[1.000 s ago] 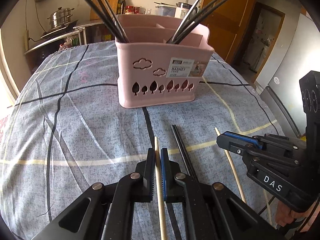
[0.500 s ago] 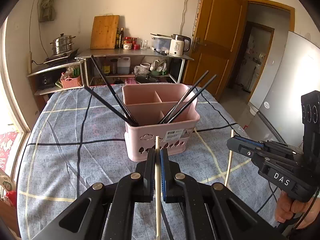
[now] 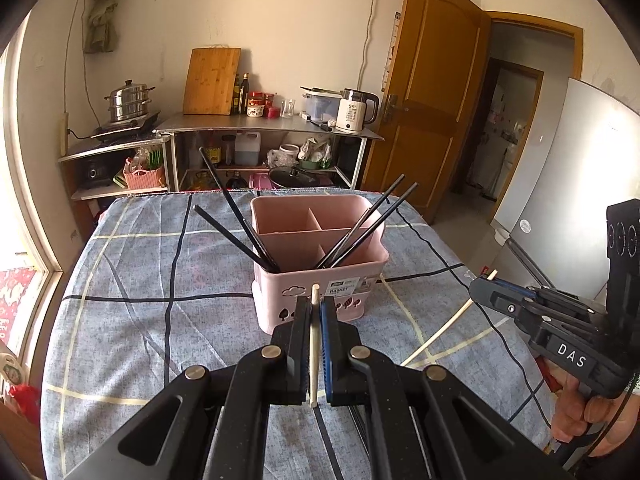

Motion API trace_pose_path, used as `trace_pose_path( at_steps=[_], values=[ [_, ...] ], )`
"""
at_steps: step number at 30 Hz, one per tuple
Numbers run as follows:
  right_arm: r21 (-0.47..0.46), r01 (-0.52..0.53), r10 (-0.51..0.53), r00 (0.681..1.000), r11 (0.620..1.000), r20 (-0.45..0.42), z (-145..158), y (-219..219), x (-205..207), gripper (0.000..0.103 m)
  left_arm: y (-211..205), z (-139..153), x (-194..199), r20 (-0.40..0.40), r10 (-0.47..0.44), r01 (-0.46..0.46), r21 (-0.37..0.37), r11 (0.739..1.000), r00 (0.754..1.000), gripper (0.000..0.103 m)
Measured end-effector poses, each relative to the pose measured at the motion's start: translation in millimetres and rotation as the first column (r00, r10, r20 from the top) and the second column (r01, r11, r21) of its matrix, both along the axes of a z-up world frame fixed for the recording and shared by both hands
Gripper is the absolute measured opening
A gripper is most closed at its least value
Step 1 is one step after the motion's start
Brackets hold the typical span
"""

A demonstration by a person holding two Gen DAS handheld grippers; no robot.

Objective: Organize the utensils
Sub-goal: 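Lift both wooden chopsticks upright and carry them over the pink basket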

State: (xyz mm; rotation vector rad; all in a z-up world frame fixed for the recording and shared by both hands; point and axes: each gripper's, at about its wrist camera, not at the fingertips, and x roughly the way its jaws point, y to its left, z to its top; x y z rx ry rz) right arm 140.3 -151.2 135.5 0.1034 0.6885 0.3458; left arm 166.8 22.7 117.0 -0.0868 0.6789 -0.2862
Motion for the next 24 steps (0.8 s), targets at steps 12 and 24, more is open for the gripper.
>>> trace_pose_path(
  at_steps=[12, 24],
  values=[
    [-0.013, -0.01, 0.01, 1.0, 1.0, -0.014, -1, -4, -27, 0.005, -3, -3, -42, -0.008, -0.021, 0.021, -0.002, 1.0, 1.0, 0.005],
    [-0.029, -0.025, 0.025, 1.0, 0.999, 0.016, 7, -1, -43, 0.005, 2, 3, -52, -0.001, -0.018, 0.018, -0.023, 1.0, 1.0, 0.004]
  ],
)
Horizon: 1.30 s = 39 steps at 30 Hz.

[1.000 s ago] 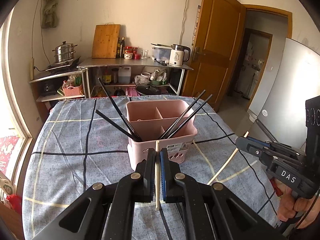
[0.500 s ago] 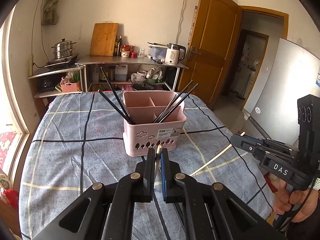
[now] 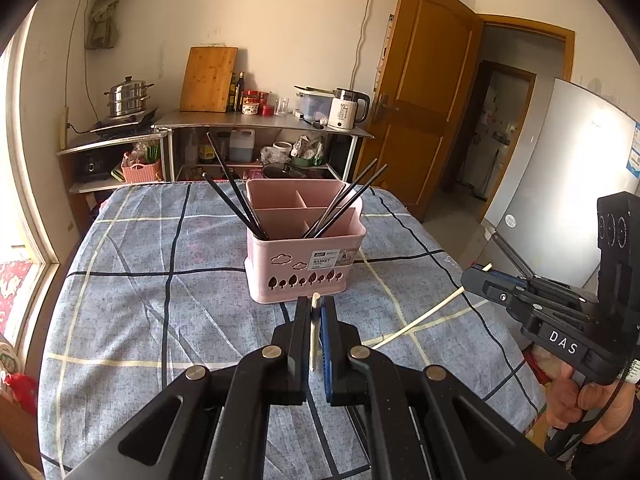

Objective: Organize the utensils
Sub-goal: 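Lift both wooden chopsticks upright and carry them over the pink basket, then lower both wooden chopsticks into the basket compartments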

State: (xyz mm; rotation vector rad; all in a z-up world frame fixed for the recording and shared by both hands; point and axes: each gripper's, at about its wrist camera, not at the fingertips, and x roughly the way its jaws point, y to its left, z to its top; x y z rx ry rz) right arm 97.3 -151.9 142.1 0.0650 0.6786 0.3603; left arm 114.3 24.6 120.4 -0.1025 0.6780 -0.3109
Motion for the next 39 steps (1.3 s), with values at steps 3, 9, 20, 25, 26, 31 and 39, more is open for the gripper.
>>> trace_pose_path(
  at_steps=[3, 9, 20, 25, 26, 31, 39],
  values=[
    [0.0, -0.006, 0.006, 1.0, 1.0, 0.02, 6, 2, -1, 0.005, 0, 5, -1, 0.013, -0.002, 0.002, -0.005, 1.0, 1.0, 0.004],
    [0.004, -0.012, 0.011, 0.999, 1.0, 0.037, 12, 6, 1, 0.005, 2, 11, 1, 0.023, -0.002, 0.002, -0.019, 1.0, 1.0, 0.004],
    [0.031, -0.018, 0.016, 0.999, 0.999, 0.052, 17, 13, 15, 0.005, 10, 26, 18, 0.033, 0.011, -0.009, -0.048, 0.999, 0.999, 0.004],
    [0.051, -0.021, 0.016, 0.996, 0.998, 0.086, 33, 18, 27, 0.005, 14, 47, 33, 0.069, 0.023, -0.019, -0.058, 0.998, 0.997, 0.004],
    [0.054, -0.02, 0.015, 0.995, 0.998, 0.094, 37, 18, 31, 0.005, 15, 51, 36, 0.075, 0.026, -0.022, -0.061, 0.998, 0.997, 0.004],
    [0.076, -0.019, 0.009, 0.991, 0.997, 0.131, 54, 21, 46, 0.005, 20, 72, 53, 0.102, 0.044, -0.036, -0.073, 0.997, 0.994, 0.004],
    [0.105, -0.012, -0.007, 0.983, 0.994, 0.185, 78, 24, 70, 0.005, 34, 89, 83, 0.126, 0.078, -0.066, -0.099, 0.993, 0.989, 0.004]
  ],
)
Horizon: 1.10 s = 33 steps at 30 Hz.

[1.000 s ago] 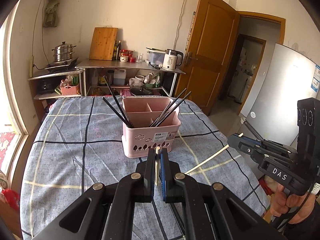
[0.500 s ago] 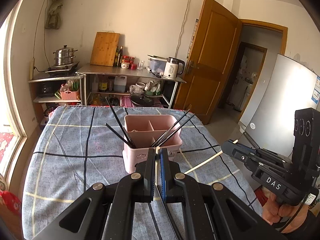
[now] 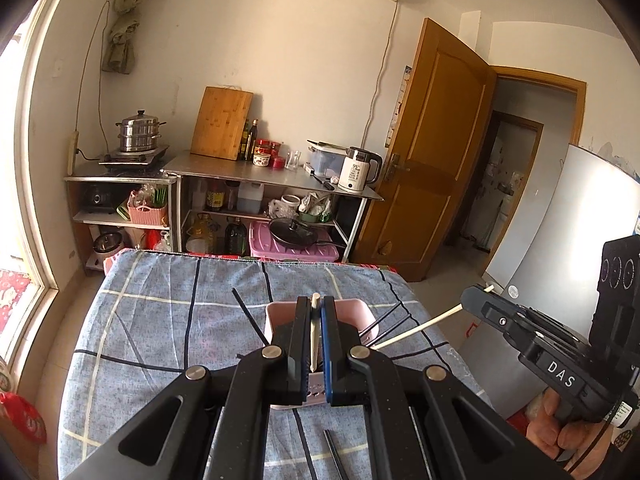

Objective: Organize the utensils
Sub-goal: 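Lower both wooden chopsticks into the basket compartments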

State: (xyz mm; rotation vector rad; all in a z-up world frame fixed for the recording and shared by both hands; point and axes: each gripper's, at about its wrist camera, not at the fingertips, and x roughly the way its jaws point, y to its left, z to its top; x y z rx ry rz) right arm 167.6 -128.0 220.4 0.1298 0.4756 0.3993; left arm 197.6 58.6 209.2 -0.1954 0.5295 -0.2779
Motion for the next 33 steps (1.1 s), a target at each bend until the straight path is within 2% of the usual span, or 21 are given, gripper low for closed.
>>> trace_pose_path(
  at_steps=[12, 25, 27, 33],
  values=[
    [-0.003, 0.014, -0.014, 0.999, 1.0, -0.039, -18, 6, 35, 0.005, -3, -29, 49, -0.071, 0.012, -0.011, 0.012, 1.0, 0.997, 0.004],
    [-0.02, 0.003, -0.006, 0.991, 1.0, -0.133, -52, 12, 65, 0.005, -19, -70, 81, -0.163, 0.002, 0.007, 0.053, 0.999, 0.987, 0.004],
    [-0.025, 0.0, -0.004, 0.989, 1.0, -0.147, -57, 14, 68, 0.005, -22, -72, 82, -0.154, 0.016, -0.002, 0.085, 0.996, 0.988, 0.005],
    [-0.024, -0.012, 0.008, 0.988, 1.0, -0.157, -61, 16, 72, 0.005, -23, -72, 83, -0.149, 0.016, -0.001, 0.099, 0.995, 0.989, 0.005]
  ],
)
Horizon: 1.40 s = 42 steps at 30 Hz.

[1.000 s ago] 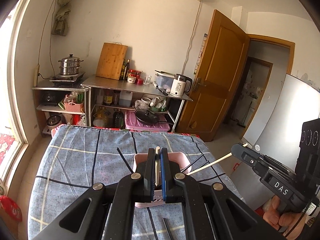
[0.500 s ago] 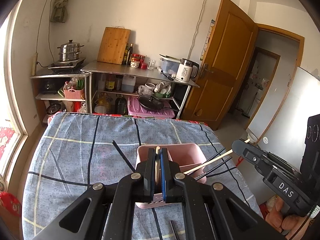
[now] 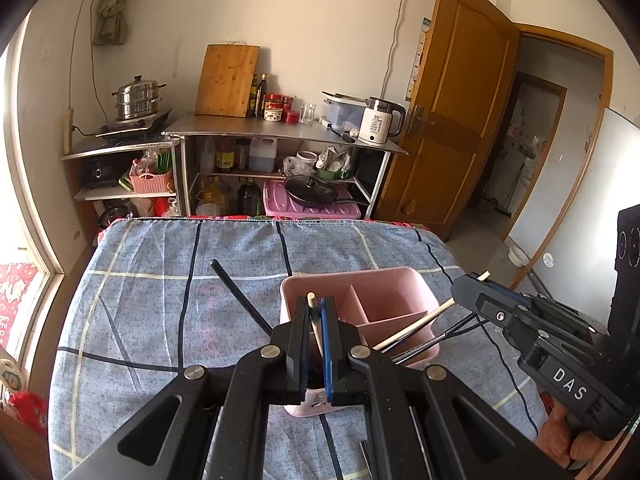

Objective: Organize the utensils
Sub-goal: 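Lower both wooden chopsticks into the basket compartments, then open both grippers to release the wooden chopsticks into the basket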

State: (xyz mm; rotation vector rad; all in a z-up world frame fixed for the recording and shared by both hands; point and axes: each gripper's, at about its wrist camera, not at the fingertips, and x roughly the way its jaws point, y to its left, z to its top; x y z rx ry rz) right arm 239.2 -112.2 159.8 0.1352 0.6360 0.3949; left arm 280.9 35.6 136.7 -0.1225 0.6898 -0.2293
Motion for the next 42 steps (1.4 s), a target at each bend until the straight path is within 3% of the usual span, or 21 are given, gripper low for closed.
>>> trace_pose_path(
  at_steps=[6, 8, 14, 30, 42],
  values=[
    [-0.012, -0.012, 0.012, 1.0, 1.0, -0.017, -1, -1, 0, 0.009, 0, 2, -1, 0.003, 0.004, -0.004, 0.02, 1.0, 1.0, 0.007],
    [-0.013, -0.009, 0.009, 1.0, 1.0, -0.014, 0, -2, -2, 0.012, -1, 2, -3, 0.005, 0.006, -0.006, 0.022, 1.0, 1.0, 0.015],
    [-0.019, -0.006, 0.006, 1.0, 1.0, 0.0, 4, -4, -5, 0.014, 2, 9, -11, 0.029, 0.009, -0.01, 0.019, 1.0, 1.0, 0.024],
    [-0.005, -0.008, 0.009, 0.999, 1.0, 0.045, 11, -17, -48, 0.014, 13, 20, -68, 0.094, 0.013, -0.015, 0.023, 1.0, 0.996, 0.025],
    [-0.011, 0.007, -0.007, 1.0, 1.0, 0.028, -10, -34, -113, 0.014, 10, -10, -145, 0.098, -0.007, 0.005, 0.015, 1.0, 0.995, 0.025]
  ],
)
